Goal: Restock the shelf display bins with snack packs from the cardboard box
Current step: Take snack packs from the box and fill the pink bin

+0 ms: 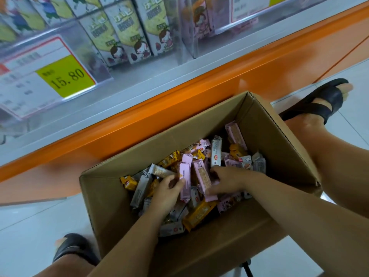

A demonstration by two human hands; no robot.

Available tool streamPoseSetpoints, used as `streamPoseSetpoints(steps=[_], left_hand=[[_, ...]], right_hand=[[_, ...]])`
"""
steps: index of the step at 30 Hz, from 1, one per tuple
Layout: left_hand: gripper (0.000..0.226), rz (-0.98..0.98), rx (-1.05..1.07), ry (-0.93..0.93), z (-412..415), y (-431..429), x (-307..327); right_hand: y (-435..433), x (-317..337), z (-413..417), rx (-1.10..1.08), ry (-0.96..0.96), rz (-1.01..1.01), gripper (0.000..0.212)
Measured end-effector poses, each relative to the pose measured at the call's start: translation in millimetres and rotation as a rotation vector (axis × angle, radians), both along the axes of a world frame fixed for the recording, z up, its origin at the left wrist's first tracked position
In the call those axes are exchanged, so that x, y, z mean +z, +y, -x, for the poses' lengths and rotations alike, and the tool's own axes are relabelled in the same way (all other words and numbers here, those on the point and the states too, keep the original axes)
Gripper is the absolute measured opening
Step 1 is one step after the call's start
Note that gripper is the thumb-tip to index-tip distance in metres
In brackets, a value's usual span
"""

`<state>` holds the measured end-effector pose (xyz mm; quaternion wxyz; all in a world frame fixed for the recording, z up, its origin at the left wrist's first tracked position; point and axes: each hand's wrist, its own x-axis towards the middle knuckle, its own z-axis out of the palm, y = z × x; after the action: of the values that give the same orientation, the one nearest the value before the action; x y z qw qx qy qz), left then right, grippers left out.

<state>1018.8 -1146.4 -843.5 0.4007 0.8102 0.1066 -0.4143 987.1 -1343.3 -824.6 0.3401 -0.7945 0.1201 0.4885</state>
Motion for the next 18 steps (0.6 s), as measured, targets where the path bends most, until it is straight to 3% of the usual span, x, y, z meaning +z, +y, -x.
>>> streamPoseSetpoints(steps=[5, 7, 10, 14, 16, 18], left_hand=[[0.042, 0.012, -0.077, 0.052, -4.2, 3.3, 4.3], [0.046, 0.016, -0.107, 0.066, -7.9, 6.0, 4.3], [0.060, 0.036, -0.076, 0.052, -12.1, 7.0, 2.9], [0.056, 0.084, 0.002, 0.021, -15.2, 3.4, 6.2], [0.068, 0.139, 0.101, 0.036, -17.2, 2.5, 7.4], [0.094, 0.168, 0.186, 0.057, -19.3, 8.1, -6.8]], right_hand=[[6.9, -0.2, -2.3, -0.186, 0.057, -0.134, 0.071], [8.8, 0.8, -3.0, -0.287, -0.017, -0.159, 0.064], [15.1, 2.2, -5.9, -0.442, -0.150, -0.166, 0.034], [27.4, 10.8, -6.5, -0.597, -0.300, -0.121, 0.034], [32.0, 13.2, -7.2, -0.705, -0.394, -0.135, 0.038], [36.8, 14.9, -8.5, -0.772, -0.446, -0.161, 0.040]])
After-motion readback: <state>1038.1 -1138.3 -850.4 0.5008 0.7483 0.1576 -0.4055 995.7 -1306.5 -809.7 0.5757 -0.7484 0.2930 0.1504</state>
